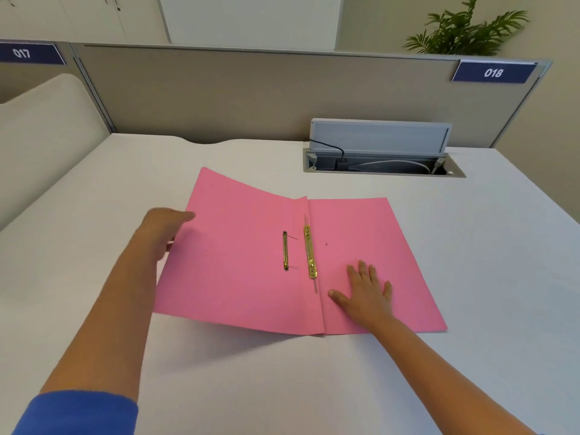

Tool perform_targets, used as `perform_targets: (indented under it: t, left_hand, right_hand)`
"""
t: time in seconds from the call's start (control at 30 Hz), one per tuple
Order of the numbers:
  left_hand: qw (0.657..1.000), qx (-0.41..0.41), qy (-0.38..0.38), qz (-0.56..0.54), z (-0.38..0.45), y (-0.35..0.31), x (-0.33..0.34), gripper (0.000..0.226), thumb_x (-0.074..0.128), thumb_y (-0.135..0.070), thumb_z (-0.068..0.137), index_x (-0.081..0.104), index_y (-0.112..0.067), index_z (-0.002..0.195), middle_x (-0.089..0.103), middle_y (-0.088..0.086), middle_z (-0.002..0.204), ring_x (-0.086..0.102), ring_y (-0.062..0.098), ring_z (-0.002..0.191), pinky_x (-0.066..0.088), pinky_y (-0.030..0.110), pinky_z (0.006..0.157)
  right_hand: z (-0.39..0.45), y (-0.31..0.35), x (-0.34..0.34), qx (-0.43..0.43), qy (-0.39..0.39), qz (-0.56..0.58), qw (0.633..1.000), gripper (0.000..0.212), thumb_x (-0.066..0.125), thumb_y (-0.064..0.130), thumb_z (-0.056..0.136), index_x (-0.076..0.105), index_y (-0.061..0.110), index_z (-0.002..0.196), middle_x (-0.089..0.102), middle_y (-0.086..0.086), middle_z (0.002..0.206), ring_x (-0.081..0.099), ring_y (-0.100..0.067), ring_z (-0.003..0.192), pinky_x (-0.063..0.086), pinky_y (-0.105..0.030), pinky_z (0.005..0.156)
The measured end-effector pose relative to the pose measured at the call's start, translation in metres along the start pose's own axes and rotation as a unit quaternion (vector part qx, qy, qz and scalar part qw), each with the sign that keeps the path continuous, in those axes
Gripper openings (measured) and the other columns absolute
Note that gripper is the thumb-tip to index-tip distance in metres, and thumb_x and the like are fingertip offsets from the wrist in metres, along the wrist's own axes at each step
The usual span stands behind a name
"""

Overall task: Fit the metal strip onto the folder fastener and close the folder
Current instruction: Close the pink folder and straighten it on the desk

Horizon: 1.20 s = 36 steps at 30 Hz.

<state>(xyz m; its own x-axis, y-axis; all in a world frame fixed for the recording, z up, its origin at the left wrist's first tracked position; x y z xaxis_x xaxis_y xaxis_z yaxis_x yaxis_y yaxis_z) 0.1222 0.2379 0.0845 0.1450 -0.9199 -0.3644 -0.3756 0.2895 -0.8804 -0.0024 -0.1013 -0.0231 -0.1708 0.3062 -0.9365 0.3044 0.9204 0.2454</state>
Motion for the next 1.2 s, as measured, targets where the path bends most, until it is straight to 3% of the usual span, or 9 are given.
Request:
perform_targets:
  t: [0.13, 0.23, 0.4, 0.5, 0.6, 0.77, 0.9, 1.07, 1.2]
  left_hand:
    - [0.983, 0.048, 0.17, -0.053, -0.036, -0.044, -0.005, 0.035, 0.051, -0.046, 0.088, 0.061, -0.016, 0.104, 0.065, 0.006, 0.091, 0.061, 0.018, 0.064, 0.046, 0.031, 0.06]
    - [0.947, 0.065, 0.275, -0.152, -0.061, -0.063, 0.013, 0.043, 0.037, -0.056, 0.09, 0.058, -0.021, 0.101, 0.067, 0.0, 0.074, 0.061, 0.013, 0.052, 0.05, 0.024, 0.052]
    - [0.889, 0.049, 0.406, -0.204, -0.089, -0.066, 0.08, 0.061, 0.02, -0.063, 0.089, 0.051, -0.02, 0.119, 0.071, 0.0, 0.105, 0.068, 0.02, 0.087, 0.045, 0.035, 0.073]
    - [0.872, 0.021, 0.456, -0.177, -0.104, -0.056, 0.121, 0.066, 0.015, -0.063, 0.089, 0.047, -0.019, 0.126, 0.062, 0.004, 0.125, 0.058, 0.025, 0.11, 0.041, 0.036, 0.077]
    - [0.87, 0.0, 0.472, -0.141, -0.112, -0.042, 0.148, 0.064, 0.019, -0.062, 0.09, 0.05, -0.019, 0.125, 0.061, 0.008, 0.124, 0.056, 0.025, 0.109, 0.041, 0.039, 0.084]
    - [0.925, -0.013, 0.368, -0.088, -0.104, -0.026, 0.158, 0.035, 0.045, -0.046, 0.091, 0.058, -0.019, 0.109, 0.063, 0.006, 0.107, 0.056, 0.023, 0.099, 0.04, 0.041, 0.088]
    - [0.967, -0.047, 0.247, -0.042, -0.096, -0.013, 0.16, 0.035, 0.052, -0.033, 0.09, 0.051, -0.013, 0.119, 0.052, 0.007, 0.114, 0.049, 0.024, 0.103, 0.038, 0.041, 0.089]
    - [0.967, -0.099, 0.232, -0.027, -0.099, 0.002, 0.167, 0.042, 0.053, -0.027, 0.09, 0.045, -0.007, 0.126, 0.047, 0.013, 0.125, 0.046, 0.031, 0.118, 0.036, 0.045, 0.099]
    - [0.964, -0.112, 0.237, -0.04, -0.103, 0.004, 0.174, 0.022, 0.051, -0.021, 0.091, 0.052, -0.007, 0.107, 0.053, 0.008, 0.1, 0.048, 0.024, 0.09, 0.036, 0.044, 0.097]
  right_hand:
    - [0.003, 0.0, -0.023, 0.014, 0.01, 0.147, 0.989, 0.069, 0.054, 0.051, 0.086, 0.035, 0.016, 0.142, 0.028, -0.007, 0.154, 0.027, -0.024, 0.141, 0.02, -0.05, 0.115]
    - [-0.001, -0.005, -0.055, 0.037, 0.005, 0.4, 0.916, 0.052, 0.054, 0.041, 0.09, 0.049, 0.012, 0.133, 0.049, -0.009, 0.141, 0.048, -0.02, 0.118, 0.035, -0.033, 0.1]
    - [-0.007, -0.016, -0.101, 0.04, 0.065, 0.629, 0.774, 0.039, 0.037, 0.044, 0.096, 0.06, 0.017, 0.114, 0.062, -0.004, 0.124, 0.056, -0.023, 0.115, 0.042, -0.042, 0.093]
    - [-0.009, -0.026, -0.125, 0.036, 0.069, 0.703, 0.707, 0.054, 0.024, 0.056, 0.094, 0.061, 0.018, 0.109, 0.071, -0.001, 0.099, 0.063, -0.02, 0.092, 0.049, -0.038, 0.076]
    - [-0.01, -0.045, -0.138, 0.033, 0.07, 0.739, 0.669, 0.068, 0.019, 0.063, 0.091, 0.061, 0.014, 0.109, 0.072, -0.006, 0.08, 0.065, -0.024, 0.075, 0.05, -0.034, 0.066]
    - [-0.013, -0.078, -0.142, 0.061, 0.081, 0.671, 0.734, 0.058, 0.029, 0.06, 0.092, 0.064, 0.016, 0.104, 0.071, -0.007, 0.075, 0.068, -0.028, 0.071, 0.054, -0.037, 0.067]
    - [-0.007, -0.097, -0.127, 0.113, 0.036, 0.519, 0.847, 0.032, 0.049, 0.036, 0.093, 0.065, 0.013, 0.11, 0.072, -0.008, 0.1, 0.068, -0.027, 0.089, 0.053, -0.044, 0.083]
    - [0.003, -0.101, -0.096, 0.177, -0.01, 0.385, 0.906, 0.045, 0.054, 0.015, 0.091, 0.046, 0.007, 0.134, 0.055, -0.014, 0.13, 0.056, -0.029, 0.109, 0.043, -0.037, 0.085]
    - [0.007, -0.096, -0.078, 0.179, -0.034, 0.246, 0.952, 0.044, 0.054, 0.017, 0.088, 0.05, 0.005, 0.129, 0.06, -0.017, 0.125, 0.058, -0.034, 0.11, 0.047, -0.041, 0.096]
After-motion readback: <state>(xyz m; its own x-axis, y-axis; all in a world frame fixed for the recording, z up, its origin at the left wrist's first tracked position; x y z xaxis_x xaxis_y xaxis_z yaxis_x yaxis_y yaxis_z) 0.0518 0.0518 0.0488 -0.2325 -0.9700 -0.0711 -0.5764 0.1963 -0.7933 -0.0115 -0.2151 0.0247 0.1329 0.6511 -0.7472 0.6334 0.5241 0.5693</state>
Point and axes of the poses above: each hand's wrist, its own z-axis towards the middle knuckle, its own x-axis out of the palm, y = z × x, the point moved 1 cm from there along z, towards the middle knuckle
